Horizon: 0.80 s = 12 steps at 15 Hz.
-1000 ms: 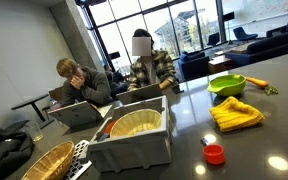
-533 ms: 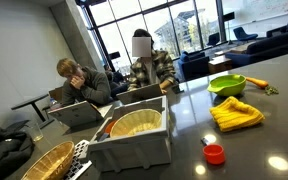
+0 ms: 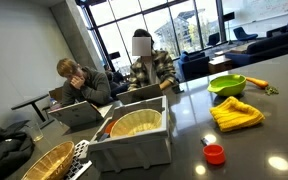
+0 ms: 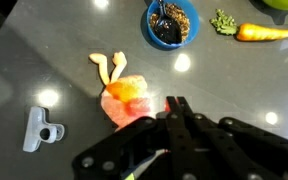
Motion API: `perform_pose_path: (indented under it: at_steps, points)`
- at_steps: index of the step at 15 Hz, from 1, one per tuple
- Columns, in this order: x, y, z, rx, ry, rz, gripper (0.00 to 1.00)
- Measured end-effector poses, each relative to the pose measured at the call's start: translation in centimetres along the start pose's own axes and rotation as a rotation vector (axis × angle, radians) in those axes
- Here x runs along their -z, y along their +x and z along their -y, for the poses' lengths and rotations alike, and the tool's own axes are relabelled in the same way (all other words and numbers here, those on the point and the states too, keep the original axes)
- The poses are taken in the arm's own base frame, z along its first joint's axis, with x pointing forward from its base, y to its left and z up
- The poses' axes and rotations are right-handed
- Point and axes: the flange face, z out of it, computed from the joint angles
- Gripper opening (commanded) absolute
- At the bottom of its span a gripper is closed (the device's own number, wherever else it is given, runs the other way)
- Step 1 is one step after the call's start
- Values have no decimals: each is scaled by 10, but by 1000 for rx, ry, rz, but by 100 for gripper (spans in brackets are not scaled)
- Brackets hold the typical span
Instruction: Move the toy to the front.
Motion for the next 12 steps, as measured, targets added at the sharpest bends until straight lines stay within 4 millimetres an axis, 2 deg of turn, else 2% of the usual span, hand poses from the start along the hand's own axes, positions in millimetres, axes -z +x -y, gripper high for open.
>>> perform_pose_path:
  at_steps: [4,5,6,8,12]
  points:
    - [13,5,-8,-16,32,-43,64]
    - [18,8,-13,-26,45,-58,45]
    - [24,11,-19,-37,59,-73,54]
    - [32,14,-30,-55,76,-88,64]
    - [33,13,-32,-57,80,-89,64]
